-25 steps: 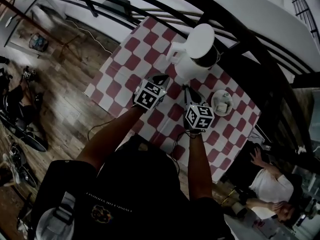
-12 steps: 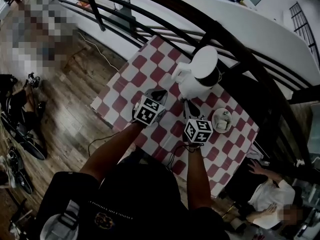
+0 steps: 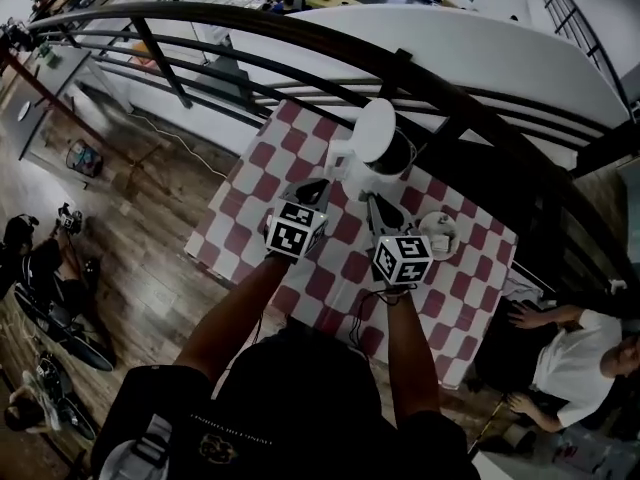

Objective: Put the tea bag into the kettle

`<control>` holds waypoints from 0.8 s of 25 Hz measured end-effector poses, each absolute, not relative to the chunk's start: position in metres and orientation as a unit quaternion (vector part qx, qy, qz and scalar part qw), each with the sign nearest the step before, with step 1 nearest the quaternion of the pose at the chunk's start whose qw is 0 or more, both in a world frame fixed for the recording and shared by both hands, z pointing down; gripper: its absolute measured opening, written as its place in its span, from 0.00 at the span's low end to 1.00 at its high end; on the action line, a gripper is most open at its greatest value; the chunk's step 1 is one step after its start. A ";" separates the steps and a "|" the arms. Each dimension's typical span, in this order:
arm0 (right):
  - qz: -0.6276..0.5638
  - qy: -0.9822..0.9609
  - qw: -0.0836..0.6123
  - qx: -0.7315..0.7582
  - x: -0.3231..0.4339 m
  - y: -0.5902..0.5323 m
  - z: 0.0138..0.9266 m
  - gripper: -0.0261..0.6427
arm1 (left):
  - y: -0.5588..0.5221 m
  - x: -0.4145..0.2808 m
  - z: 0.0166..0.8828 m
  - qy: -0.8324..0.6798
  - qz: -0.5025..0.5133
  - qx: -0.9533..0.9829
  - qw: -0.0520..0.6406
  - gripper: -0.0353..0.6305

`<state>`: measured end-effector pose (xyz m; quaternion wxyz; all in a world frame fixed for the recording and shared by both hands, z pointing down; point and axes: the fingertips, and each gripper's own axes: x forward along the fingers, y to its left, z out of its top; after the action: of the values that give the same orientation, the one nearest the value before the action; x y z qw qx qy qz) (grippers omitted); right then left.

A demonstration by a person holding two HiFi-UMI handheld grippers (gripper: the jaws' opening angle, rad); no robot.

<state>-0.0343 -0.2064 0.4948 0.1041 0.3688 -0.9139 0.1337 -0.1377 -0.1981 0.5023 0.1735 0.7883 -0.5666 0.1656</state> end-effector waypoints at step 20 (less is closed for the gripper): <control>0.081 -0.906 0.072 0.408 -0.020 -0.286 0.423 0.07 | -0.253 -0.130 0.436 -0.578 0.133 0.794 0.135 0.06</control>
<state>-0.0202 -0.2858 0.4235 0.0717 0.4083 -0.9064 0.0815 -0.1298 -0.2532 0.4361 0.1347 0.7938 -0.5778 0.1334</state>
